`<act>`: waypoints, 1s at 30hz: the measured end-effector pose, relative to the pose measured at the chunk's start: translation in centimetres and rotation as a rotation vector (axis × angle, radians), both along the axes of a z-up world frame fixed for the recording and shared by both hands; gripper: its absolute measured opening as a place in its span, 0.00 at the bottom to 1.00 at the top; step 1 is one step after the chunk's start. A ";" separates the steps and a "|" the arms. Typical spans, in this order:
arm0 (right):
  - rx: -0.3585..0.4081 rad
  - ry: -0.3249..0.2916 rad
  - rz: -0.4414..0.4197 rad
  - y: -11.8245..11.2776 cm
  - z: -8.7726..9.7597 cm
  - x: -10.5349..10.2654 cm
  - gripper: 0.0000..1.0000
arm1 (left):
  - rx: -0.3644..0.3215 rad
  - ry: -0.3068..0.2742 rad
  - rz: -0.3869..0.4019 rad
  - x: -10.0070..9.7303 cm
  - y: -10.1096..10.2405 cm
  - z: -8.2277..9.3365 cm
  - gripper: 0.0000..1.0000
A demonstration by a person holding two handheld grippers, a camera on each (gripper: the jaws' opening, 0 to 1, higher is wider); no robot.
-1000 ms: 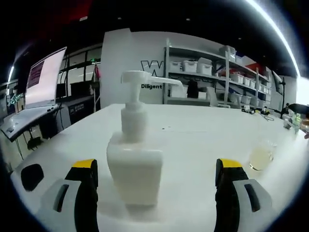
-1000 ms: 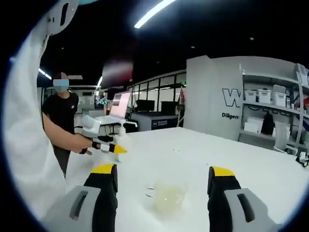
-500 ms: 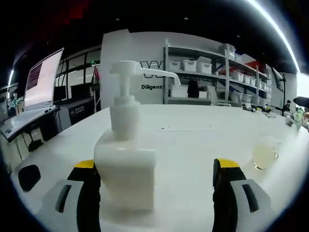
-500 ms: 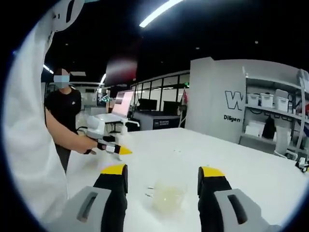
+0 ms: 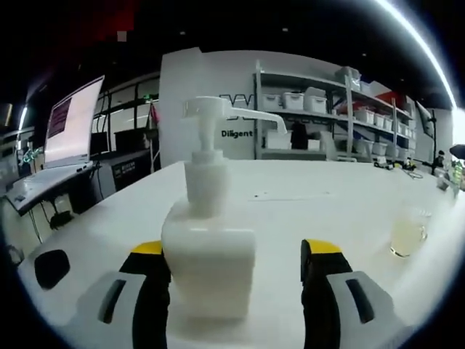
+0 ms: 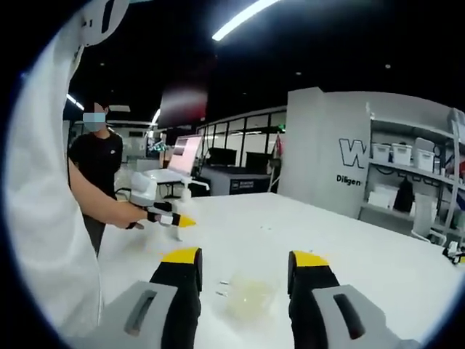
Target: Hold the bottle steady, press the pump all the way down and release, and repeat the specified number of times to dispense into the cup
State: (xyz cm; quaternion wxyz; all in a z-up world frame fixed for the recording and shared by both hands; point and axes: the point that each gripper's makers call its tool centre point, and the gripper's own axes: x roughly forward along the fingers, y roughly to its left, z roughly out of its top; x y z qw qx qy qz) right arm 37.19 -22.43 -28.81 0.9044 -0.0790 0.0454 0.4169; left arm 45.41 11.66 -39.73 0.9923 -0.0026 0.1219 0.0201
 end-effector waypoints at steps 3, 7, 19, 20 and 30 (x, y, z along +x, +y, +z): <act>0.001 0.002 0.002 0.0 0.1 -0.1 0.38 | 0.009 0.001 0.017 -0.1 0.3 0.0 0.63; -0.002 0.000 0.012 0.1 0.1 -0.2 0.33 | 0.016 0.000 0.042 -0.3 0.9 0.1 0.51; 0.015 -0.081 -0.016 -0.3 1.3 0.3 0.56 | 0.027 0.008 0.057 -0.3 1.4 -0.2 0.44; 0.027 -0.080 -0.017 -0.2 1.4 0.3 0.63 | 0.029 0.010 0.056 -0.3 1.4 -0.2 0.44; 0.032 -0.077 0.000 0.1 1.5 0.1 0.56 | 0.039 0.011 0.047 -0.2 1.5 -0.2 0.43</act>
